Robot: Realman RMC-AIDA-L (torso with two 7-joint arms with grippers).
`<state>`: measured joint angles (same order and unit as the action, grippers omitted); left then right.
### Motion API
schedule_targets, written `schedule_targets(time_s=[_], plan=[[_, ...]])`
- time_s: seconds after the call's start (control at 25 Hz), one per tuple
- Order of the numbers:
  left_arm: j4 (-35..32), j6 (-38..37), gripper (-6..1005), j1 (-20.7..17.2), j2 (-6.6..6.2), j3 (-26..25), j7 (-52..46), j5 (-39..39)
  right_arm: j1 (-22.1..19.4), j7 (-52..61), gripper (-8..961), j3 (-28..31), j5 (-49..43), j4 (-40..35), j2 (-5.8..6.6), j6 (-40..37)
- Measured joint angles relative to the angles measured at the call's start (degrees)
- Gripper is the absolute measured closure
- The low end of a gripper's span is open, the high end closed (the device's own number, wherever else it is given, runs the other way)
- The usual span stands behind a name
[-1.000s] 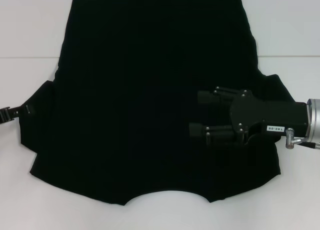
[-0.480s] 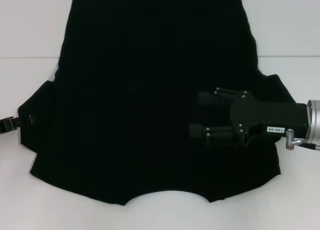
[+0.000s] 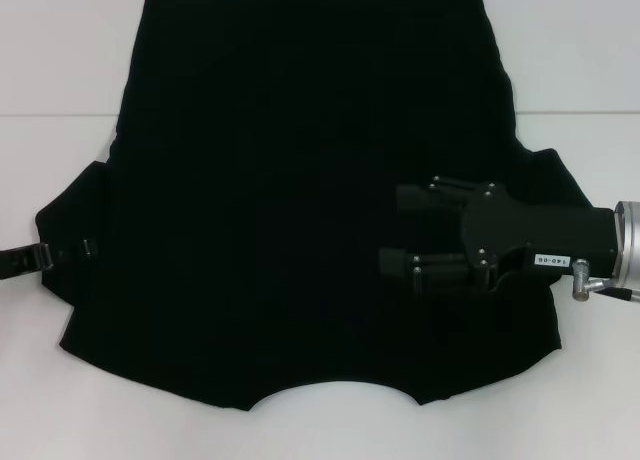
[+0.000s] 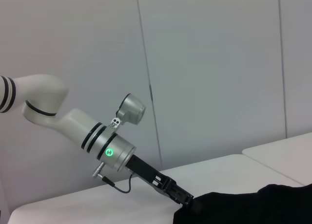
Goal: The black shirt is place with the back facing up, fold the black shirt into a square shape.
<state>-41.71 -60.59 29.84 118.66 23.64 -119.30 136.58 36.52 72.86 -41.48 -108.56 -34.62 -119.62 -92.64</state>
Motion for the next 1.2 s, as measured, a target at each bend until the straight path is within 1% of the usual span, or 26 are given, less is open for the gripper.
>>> schedule_targets(time_s=[0.04,0.16,0.48,0.72,0.96,1.04,1.2], plan=[[-0.01,-0.01,188,0.05,0.04,0.4,-0.08,0.0,-0.02,0.0,28,0.0,0.01,0.0,0.0,0.0],[-0.27,-0.01,237,0.14,0.08,1.16,-0.22,0.0,-0.15,0.0,28,0.0,0.18,0.0,0.0,0.0],[-0.36,0.26,368,0.21,0.09,1.28,-0.01,0.01,-0.25,0.0,28,0.0,0.46,0.0,0.0,-0.1],[-0.46,0.72,607,0.22,0.09,1.32,0.11,0.05,-0.23,0.0,28,0.0,0.46,0.0,0.0,-0.26],[-0.68,0.74,823,0.22,0.09,1.33,0.12,0.09,-0.22,0.0,29,0.0,0.46,0.0,0.0,-0.33],[-0.73,0.74,998,0.23,0.09,1.32,0.12,0.09,-0.22,0.0,29,0.03,0.47,0.03,0.0,-0.4],[-1.09,0.81,993,0.18,-0.02,1.12,0.1,0.09,-0.22,0.0,29,0.16,0.71,0.15,0.0,-0.44]])
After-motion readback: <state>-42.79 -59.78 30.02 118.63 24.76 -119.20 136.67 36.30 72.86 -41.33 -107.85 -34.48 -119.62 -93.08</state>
